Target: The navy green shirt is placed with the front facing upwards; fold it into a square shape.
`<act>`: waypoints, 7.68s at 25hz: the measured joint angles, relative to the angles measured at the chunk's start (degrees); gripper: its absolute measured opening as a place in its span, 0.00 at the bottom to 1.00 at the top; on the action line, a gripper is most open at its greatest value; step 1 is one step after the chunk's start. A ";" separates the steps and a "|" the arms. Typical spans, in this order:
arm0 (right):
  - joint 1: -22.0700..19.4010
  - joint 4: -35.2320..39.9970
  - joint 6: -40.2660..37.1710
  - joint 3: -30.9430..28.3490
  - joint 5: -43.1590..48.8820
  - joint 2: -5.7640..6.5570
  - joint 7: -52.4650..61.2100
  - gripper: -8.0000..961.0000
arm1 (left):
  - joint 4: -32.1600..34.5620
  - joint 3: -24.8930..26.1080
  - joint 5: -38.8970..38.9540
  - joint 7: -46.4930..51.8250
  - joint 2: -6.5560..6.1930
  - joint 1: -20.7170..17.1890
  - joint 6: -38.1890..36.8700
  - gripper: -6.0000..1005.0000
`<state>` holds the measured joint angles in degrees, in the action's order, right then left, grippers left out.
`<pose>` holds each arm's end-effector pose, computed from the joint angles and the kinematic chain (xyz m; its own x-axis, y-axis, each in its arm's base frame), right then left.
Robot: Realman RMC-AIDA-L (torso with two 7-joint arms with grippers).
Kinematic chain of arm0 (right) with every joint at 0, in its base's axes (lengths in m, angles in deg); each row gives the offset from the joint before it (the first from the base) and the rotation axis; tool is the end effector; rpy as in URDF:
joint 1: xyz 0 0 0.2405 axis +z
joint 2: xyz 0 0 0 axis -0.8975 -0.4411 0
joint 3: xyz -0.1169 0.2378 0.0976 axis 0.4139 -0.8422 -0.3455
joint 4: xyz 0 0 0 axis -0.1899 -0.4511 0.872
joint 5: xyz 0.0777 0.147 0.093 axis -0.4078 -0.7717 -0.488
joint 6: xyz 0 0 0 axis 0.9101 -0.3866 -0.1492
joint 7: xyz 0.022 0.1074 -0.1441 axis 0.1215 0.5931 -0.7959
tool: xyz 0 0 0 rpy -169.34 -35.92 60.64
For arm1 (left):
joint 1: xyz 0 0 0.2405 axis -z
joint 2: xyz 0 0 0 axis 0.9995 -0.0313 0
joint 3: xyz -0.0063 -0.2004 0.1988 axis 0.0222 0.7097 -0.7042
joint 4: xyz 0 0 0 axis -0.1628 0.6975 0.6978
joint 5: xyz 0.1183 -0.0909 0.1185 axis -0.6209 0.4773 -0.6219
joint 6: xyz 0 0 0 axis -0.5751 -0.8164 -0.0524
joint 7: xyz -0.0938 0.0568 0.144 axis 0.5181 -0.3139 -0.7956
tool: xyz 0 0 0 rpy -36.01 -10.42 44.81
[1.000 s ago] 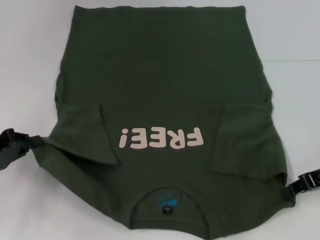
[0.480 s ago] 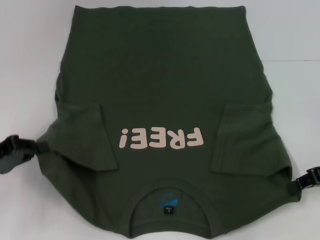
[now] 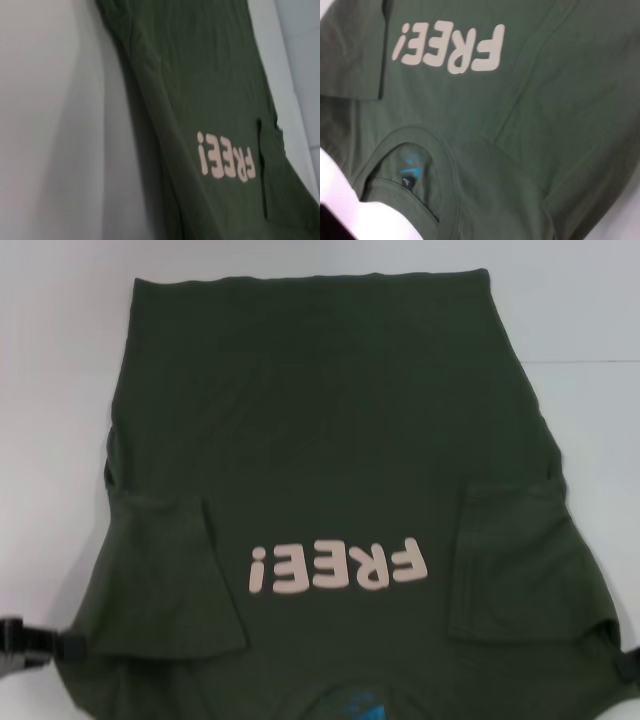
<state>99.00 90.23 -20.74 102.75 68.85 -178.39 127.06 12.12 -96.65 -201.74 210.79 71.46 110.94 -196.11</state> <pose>0.3332 0.3049 0.0213 0.3273 -0.9435 0.0524 -0.9406 -0.3306 -0.0775 -0.3458 0.2615 0.0204 0.0075 0.9470 0.3212 0.9904 -0.0514 0.1284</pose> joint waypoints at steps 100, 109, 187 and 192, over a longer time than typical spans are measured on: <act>17.17 -14.12 73.37 15.06 -19.09 -5.02 5.33 0.45 | -14.14 -20.56 1.85 13.59 3.09 23.64 70.25 0.29; 1.05 -2.20 49.70 9.69 -36.02 -5.16 2.79 0.65 | -8.98 -20.46 22.87 8.05 2.23 11.61 57.16 0.60; 9.89 -5.08 45.18 4.79 -5.14 -2.16 16.64 0.70 | -12.24 -20.27 22.96 -11.94 2.37 9.07 49.94 0.05; 10.24 -7.36 50.52 7.15 -5.00 -3.41 16.61 0.70 | -12.25 -20.24 22.97 -11.92 2.36 9.13 50.28 0.05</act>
<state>109.24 82.87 29.78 109.91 63.85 -181.79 143.68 -0.13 -116.89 -178.77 198.87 73.82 120.07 -145.82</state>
